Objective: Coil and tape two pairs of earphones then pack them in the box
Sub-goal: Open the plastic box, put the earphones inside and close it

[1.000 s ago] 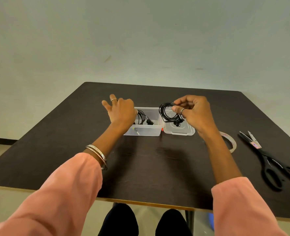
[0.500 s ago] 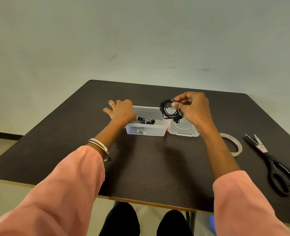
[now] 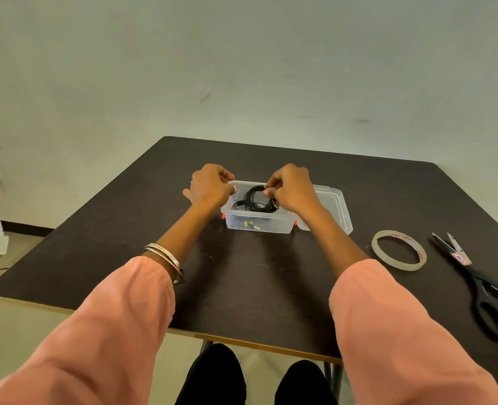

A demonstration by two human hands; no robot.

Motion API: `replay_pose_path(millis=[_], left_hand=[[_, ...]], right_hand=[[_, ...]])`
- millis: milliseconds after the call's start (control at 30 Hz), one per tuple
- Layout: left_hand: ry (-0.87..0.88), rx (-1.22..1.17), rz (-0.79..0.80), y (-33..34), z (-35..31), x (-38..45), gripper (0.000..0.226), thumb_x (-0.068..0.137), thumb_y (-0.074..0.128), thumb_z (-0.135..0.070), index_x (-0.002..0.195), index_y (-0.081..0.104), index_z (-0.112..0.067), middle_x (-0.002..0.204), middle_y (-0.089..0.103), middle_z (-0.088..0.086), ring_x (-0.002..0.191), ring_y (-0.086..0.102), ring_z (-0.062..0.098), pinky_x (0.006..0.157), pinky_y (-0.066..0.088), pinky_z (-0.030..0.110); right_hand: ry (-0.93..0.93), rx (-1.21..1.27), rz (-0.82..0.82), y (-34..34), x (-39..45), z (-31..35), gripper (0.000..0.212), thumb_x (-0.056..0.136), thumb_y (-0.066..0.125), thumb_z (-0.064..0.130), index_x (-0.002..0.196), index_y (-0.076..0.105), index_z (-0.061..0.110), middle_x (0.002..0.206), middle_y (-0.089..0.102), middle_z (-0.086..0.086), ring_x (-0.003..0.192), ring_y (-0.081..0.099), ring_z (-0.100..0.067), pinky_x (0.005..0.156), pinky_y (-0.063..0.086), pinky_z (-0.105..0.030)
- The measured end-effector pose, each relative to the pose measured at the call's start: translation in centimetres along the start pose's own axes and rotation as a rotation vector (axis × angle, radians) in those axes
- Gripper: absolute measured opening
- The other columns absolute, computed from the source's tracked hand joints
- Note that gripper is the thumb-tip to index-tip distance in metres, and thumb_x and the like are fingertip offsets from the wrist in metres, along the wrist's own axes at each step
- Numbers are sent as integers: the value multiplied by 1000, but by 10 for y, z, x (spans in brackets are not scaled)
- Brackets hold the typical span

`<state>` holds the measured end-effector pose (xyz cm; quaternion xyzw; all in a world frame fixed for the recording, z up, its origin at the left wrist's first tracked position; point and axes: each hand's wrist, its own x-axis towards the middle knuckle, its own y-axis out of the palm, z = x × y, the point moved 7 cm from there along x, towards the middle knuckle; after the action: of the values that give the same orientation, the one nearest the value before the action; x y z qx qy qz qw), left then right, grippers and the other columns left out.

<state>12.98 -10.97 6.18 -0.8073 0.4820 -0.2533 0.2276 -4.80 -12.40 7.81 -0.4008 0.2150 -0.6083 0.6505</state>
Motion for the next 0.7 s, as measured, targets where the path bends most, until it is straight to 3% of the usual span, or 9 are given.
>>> replay_pose_path(millis=[133, 300, 400, 500, 600, 700], left_hand=[[5, -2, -9, 2, 1, 1, 16, 81, 75, -16, 95, 71, -22, 102, 70, 2, 92, 57, 16, 100, 32, 47], [3, 13, -28, 4, 1, 1, 11, 81, 75, -17, 91, 71, -22, 99, 70, 2, 92, 58, 16, 102, 31, 49], [2, 10, -37, 6, 2, 2, 11, 82, 75, -18, 92, 72, -22, 100, 70, 3, 90, 56, 17, 100, 33, 48], [25, 27, -81, 4, 1, 2, 8, 85, 71, -20, 93, 72, -22, 100, 70, 2, 87, 53, 13, 100, 33, 48], [168, 26, -136, 1, -17, -3, 9, 89, 63, -25, 93, 71, -25, 93, 70, -7, 86, 56, 11, 93, 33, 41], [388, 0, -42, 16, -54, -15, 17, 95, 54, -29, 99, 70, -26, 93, 70, -11, 92, 63, 14, 95, 43, 42]], right_hand=[[-70, -354, 12, 12, -2, -3, 14, 89, 62, 5, 101, 67, 0, 99, 66, -22, 88, 64, -36, 82, 55, -41], [-188, -624, -107, 8, -4, 2, 11, 86, 60, 5, 93, 68, 8, 91, 67, -15, 99, 55, -34, 84, 43, -41], [-78, -491, -166, -8, -1, -11, 10, 88, 61, 13, 90, 71, 13, 91, 69, -6, 107, 51, -30, 91, 36, -43], [98, -261, -261, -38, -3, -44, 14, 90, 60, 13, 91, 74, 12, 96, 71, -5, 101, 59, -28, 92, 42, -43], [294, -216, -291, -63, -10, -91, 13, 88, 61, 11, 98, 68, 4, 101, 69, -15, 94, 64, -34, 85, 54, -45], [429, -236, -207, -67, -21, -121, 29, 85, 71, 18, 106, 59, 1, 108, 64, -20, 97, 62, -38, 81, 52, -41]])
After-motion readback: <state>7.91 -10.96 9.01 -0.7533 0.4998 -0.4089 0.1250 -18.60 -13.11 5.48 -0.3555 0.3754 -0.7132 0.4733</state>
